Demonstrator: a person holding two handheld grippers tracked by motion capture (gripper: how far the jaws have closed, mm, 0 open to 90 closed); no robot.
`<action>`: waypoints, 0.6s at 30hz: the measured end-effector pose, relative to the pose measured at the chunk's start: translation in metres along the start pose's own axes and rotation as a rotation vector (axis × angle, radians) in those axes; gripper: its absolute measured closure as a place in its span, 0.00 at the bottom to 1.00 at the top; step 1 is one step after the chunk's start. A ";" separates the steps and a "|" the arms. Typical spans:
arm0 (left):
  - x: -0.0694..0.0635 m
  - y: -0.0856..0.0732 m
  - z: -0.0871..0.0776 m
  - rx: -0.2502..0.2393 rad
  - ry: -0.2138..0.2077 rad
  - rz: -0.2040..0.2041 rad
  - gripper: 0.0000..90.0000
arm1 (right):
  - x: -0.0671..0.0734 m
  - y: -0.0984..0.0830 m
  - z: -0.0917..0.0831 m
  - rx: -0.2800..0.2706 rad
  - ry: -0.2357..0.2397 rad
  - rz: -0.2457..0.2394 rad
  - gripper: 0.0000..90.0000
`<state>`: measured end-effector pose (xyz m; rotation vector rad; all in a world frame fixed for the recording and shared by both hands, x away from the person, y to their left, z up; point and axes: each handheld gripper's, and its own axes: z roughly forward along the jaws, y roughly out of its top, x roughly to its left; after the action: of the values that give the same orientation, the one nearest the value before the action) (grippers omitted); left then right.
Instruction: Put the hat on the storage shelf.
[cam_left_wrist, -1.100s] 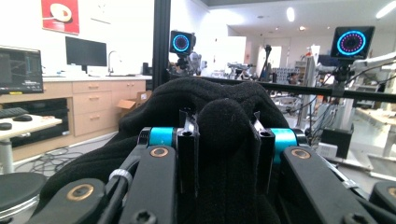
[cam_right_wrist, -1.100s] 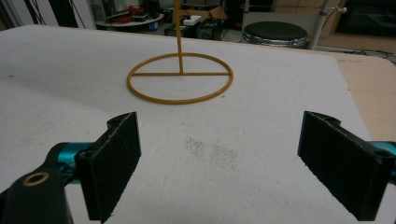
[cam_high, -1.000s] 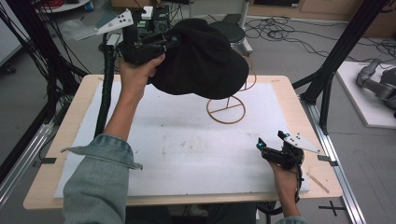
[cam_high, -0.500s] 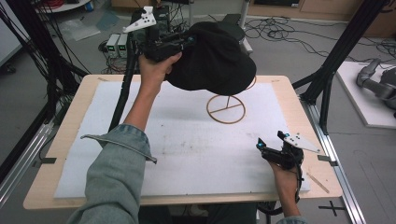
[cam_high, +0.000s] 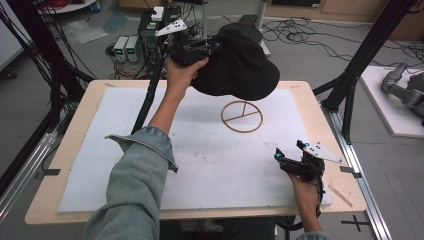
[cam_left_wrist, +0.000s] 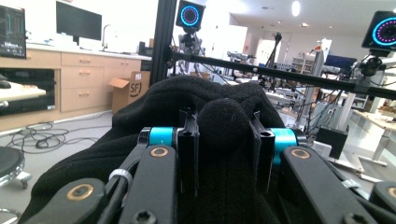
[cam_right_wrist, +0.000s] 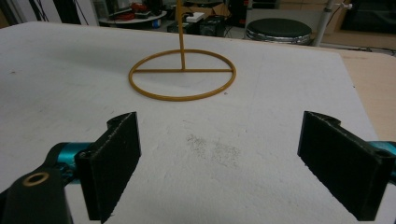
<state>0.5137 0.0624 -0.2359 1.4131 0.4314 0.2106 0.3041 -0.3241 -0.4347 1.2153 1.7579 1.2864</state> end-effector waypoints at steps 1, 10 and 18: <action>0.001 -0.002 0.002 0.005 0.002 -0.002 0.79 | 0.000 0.000 0.000 -0.002 0.000 -0.003 0.14; 0.006 -0.018 0.021 0.039 -0.001 -0.021 0.79 | 0.000 0.000 0.001 0.001 0.001 -0.006 0.14; 0.006 -0.034 0.038 0.098 -0.002 -0.023 0.78 | 0.001 0.000 0.001 0.010 0.004 0.002 0.14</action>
<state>0.5311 0.0250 -0.2664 1.5038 0.4612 0.1706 0.3050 -0.3232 -0.4355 1.2208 1.7690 1.2833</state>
